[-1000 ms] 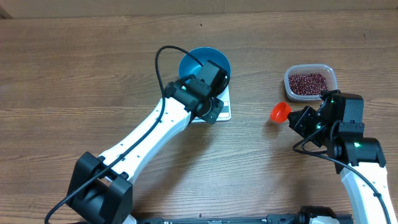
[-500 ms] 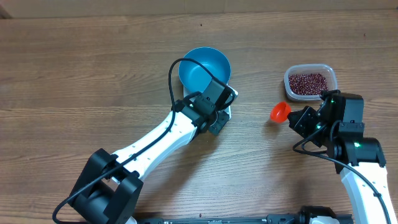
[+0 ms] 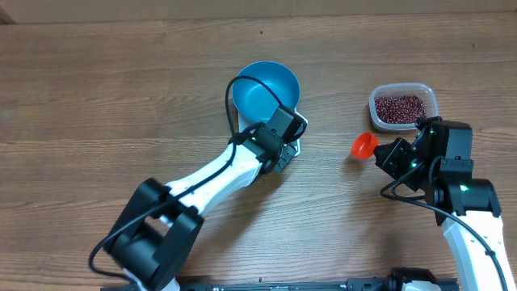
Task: Scoop item into bowl and weigh 150g on scale
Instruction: 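Move the left gripper down to the scale's buttons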
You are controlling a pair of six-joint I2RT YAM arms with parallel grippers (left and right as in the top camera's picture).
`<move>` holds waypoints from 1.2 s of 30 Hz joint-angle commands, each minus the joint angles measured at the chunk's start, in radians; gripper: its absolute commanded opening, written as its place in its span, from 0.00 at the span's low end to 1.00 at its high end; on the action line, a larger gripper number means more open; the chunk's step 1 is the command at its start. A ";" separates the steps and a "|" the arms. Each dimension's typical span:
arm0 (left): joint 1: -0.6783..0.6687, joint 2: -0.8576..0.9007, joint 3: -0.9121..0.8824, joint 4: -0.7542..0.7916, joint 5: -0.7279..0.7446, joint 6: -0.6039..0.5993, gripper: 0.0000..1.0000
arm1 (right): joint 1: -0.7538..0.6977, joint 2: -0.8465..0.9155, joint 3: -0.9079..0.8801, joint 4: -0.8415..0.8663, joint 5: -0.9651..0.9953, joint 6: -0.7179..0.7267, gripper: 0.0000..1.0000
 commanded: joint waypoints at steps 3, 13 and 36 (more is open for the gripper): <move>0.001 0.056 -0.013 0.022 -0.020 0.023 0.04 | -0.005 -0.005 0.028 0.009 0.011 -0.005 0.04; 0.001 0.060 -0.013 0.074 -0.051 0.023 0.04 | -0.005 -0.005 0.028 0.010 0.011 -0.005 0.04; 0.006 0.136 -0.013 0.113 -0.069 0.022 0.04 | -0.005 -0.005 0.028 0.016 0.011 -0.005 0.04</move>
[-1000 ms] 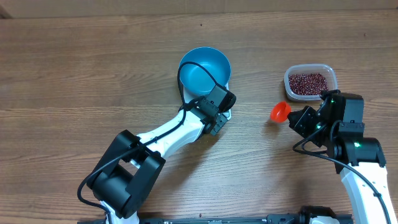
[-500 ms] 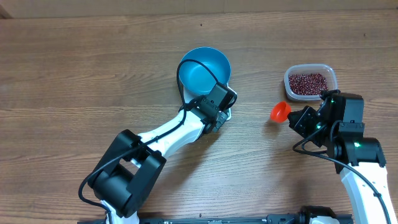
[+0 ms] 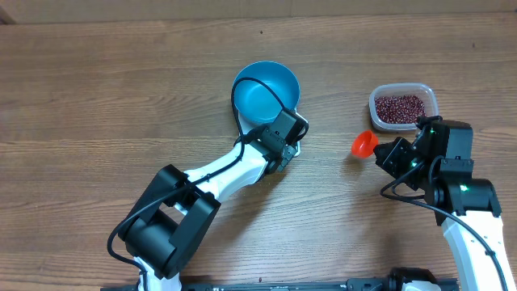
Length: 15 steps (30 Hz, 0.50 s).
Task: Scoop item into bowl and weigh 150g on scale
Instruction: 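Move the left gripper down to the scale's buttons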
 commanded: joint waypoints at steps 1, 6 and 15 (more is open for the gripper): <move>0.006 0.050 -0.004 0.002 -0.006 0.019 0.04 | -0.005 -0.005 0.028 0.007 0.011 -0.005 0.04; 0.006 0.060 -0.004 0.001 -0.005 0.006 0.04 | -0.005 -0.005 0.028 0.007 0.011 -0.005 0.04; 0.003 0.051 -0.003 -0.017 -0.003 -0.007 0.04 | -0.005 -0.005 0.028 0.011 0.011 -0.005 0.04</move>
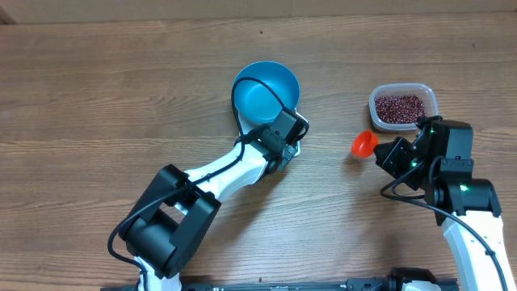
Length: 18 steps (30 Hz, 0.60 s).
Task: Scoop item into bowl and weigh 150g on scale
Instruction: 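Move the left gripper down to the scale's buttons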
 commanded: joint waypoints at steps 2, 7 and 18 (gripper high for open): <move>0.002 0.039 -0.005 -0.032 0.000 -0.006 0.04 | -0.005 -0.005 0.028 0.009 0.011 -0.005 0.04; -0.004 -0.029 -0.005 -0.058 0.000 -0.006 0.04 | -0.005 -0.005 0.028 0.012 0.011 -0.005 0.04; -0.004 -0.251 -0.005 -0.172 0.001 -0.006 0.04 | -0.005 -0.005 0.028 0.012 0.011 -0.005 0.04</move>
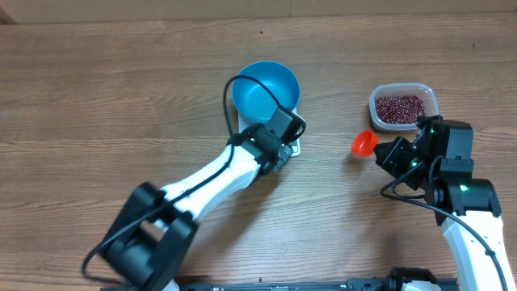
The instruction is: Scoop item into bowl and weigh 150g on scale
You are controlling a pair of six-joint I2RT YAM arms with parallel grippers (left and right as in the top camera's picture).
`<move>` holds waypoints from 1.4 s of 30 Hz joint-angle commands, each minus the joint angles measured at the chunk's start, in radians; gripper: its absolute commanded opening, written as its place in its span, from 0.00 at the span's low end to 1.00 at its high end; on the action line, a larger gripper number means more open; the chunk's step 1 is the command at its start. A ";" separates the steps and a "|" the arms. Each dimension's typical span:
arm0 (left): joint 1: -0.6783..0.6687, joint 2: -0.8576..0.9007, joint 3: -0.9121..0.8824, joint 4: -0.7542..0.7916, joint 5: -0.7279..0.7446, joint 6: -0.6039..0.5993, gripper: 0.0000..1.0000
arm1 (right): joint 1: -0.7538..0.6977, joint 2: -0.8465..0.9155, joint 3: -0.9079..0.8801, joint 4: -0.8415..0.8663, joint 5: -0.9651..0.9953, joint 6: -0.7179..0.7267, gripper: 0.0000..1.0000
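Observation:
A blue bowl [263, 87] stands on a white scale [295, 148], of which only a corner shows under my left wrist. My left gripper [282, 123] is at the bowl's near rim. Its fingers are hidden beneath the wrist, so I cannot tell whether they are open or shut. To the right, my right gripper [386, 153] is shut on the handle of a red scoop [364, 144], held just above the table. The scoop points left, and from here its cup looks empty. A clear tub of dark red beans [401, 106] sits behind the right gripper.
Bare wooden table [105, 97] lies to the left and along the front. The left arm's black cable [230, 97] loops over the bowl's left side. Between the bowl and the bean tub there is an open gap of table.
The left arm's elbow and lower links have swung down and to the left, while its wrist stayed at the bowl's near rim. The right arm, scoop and bean tub have not moved.
At first the left wrist sat at the bowl's near rim with the elbow low on the left. At the two middle moments the elbow stood closer in, and now it is back out. Throughout, the right gripper held the scoop still beside the bean tub.

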 commanded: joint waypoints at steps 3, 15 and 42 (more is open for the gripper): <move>-0.003 -0.178 -0.003 -0.073 0.000 -0.023 0.04 | -0.005 -0.005 0.028 0.008 0.010 -0.004 0.04; 0.000 -0.391 -0.003 -0.185 0.001 -0.271 1.00 | -0.005 -0.005 0.028 0.004 0.010 -0.004 0.04; 0.000 -0.510 -0.003 -0.263 0.024 -0.325 1.00 | -0.005 -0.005 0.028 0.009 0.010 -0.004 0.04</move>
